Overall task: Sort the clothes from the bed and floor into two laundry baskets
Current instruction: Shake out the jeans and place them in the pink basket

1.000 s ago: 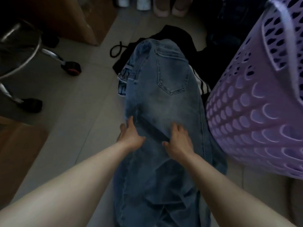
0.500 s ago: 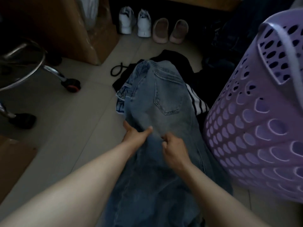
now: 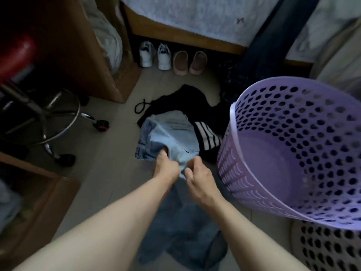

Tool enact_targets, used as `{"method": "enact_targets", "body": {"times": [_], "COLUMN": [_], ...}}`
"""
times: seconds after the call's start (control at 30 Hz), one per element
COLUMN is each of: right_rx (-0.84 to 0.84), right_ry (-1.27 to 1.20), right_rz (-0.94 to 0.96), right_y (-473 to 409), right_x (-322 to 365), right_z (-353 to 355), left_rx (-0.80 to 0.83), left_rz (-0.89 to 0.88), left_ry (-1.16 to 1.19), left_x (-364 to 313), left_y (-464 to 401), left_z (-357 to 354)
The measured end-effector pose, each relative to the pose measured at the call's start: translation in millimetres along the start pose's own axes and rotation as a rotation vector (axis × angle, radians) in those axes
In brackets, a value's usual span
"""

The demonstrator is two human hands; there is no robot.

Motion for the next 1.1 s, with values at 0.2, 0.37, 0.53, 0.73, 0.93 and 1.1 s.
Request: {"method": "enact_targets", "body": {"times": [0.2, 0.37, 0.53, 0.73, 0.93, 1.1], "right_rx": [0.095, 0.050, 0.072, -0.064, -0.245, -0.372], "right_ry": [0.043, -0.070, -0.197, -0.115, -0.124, -0.176], "right_rz": [0.001, -0.071, -0.191, -0.236, -0.233, -0.159], "right_y": [28, 52, 75, 94, 125, 154], "right_x": [85, 150, 223, 285, 320, 347], "right_z": [70, 126, 194, 279, 351, 395], "left_rx": [0.046, 0.079, 0.085, 0.165, 0.290, 0.149], "left_rz": [-0.024, -0.098, -0.111, -0.278, -0.296, -0.246], "left_ry": [-0.001, -0.023, 0.088, 0.058, 0.224, 0.294], "left_x": [-63, -126, -186, -258, -320, -359], "left_y": [68, 123, 179, 241, 280, 291], "left_z": [66, 119, 170, 215, 243, 262]}}
Point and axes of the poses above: each hand's wrist, its own y-axis away from the middle knuckle, its own z-axis out of the back of the hand, x = y × z, the point moved 4 cm from there along -y, towards the middle knuckle, and after that the axes turned 7 degrees about -x, right-handed, at the moved point
